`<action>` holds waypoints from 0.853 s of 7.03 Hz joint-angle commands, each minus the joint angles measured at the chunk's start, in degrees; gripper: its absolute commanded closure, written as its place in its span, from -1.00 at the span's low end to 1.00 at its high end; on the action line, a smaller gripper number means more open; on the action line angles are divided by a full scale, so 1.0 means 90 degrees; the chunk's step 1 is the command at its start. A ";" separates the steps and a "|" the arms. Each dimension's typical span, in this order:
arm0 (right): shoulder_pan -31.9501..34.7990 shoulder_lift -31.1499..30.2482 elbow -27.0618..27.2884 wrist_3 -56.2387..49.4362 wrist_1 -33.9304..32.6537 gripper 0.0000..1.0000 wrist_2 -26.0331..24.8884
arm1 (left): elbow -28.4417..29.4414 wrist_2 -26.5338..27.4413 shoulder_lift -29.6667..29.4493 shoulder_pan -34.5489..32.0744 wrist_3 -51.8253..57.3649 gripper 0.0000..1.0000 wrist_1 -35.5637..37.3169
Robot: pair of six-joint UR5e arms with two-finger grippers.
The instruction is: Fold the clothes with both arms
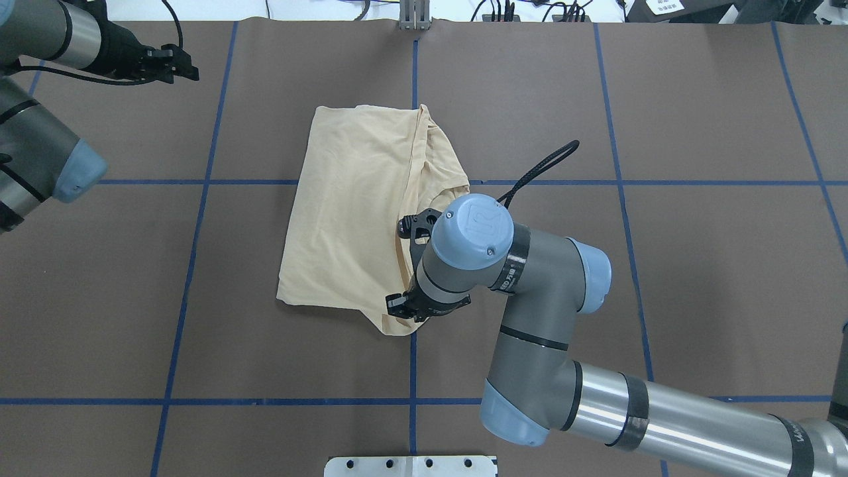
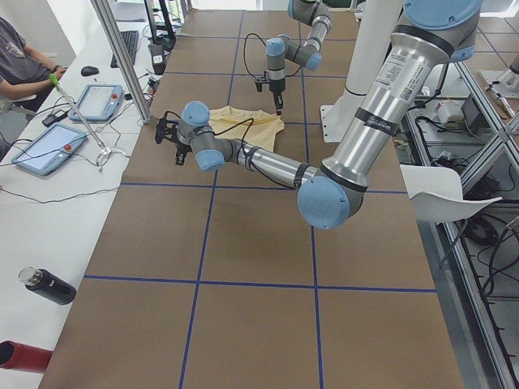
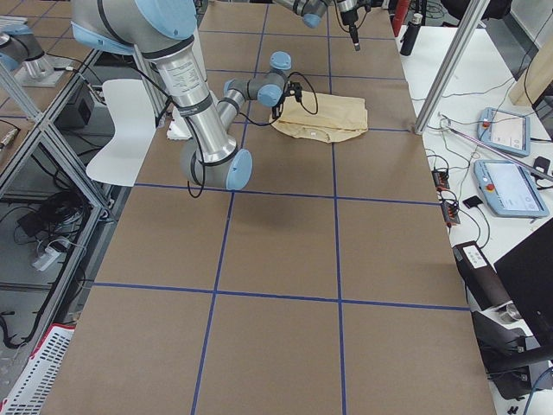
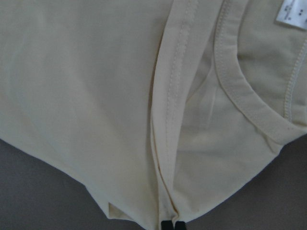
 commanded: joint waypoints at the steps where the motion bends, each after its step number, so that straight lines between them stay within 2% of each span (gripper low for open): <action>1: -0.0173 -0.0338 0.0341 0.0496 0.0033 1.00 -0.0230 | -0.0027 0.0000 0.0000 0.0008 -0.0023 -0.12 0.0000; 2: -0.0193 -0.0331 0.0342 0.0711 0.0043 1.00 -0.0288 | -0.0036 0.0000 0.0000 0.0009 -0.0168 -0.12 0.0000; 3: -0.0194 -0.0292 0.0314 0.0839 0.0053 0.55 -0.0279 | -0.0046 0.0000 0.0000 0.0018 -0.0179 -0.12 0.0000; 4: -0.0194 -0.0263 0.0333 0.1159 0.0063 -0.07 -0.0289 | -0.0046 0.0010 0.0000 0.0018 -0.0180 -0.12 0.0000; 5: -0.0184 -0.0253 0.0381 0.1578 0.0072 -0.30 -0.0308 | -0.0037 0.0010 0.0000 0.0028 -0.0180 -0.12 0.0000; 6: -0.0174 -0.0291 0.0536 0.2452 0.0073 -0.36 -0.0492 | -0.0037 0.0010 0.0000 0.0028 -0.0180 -0.12 0.0000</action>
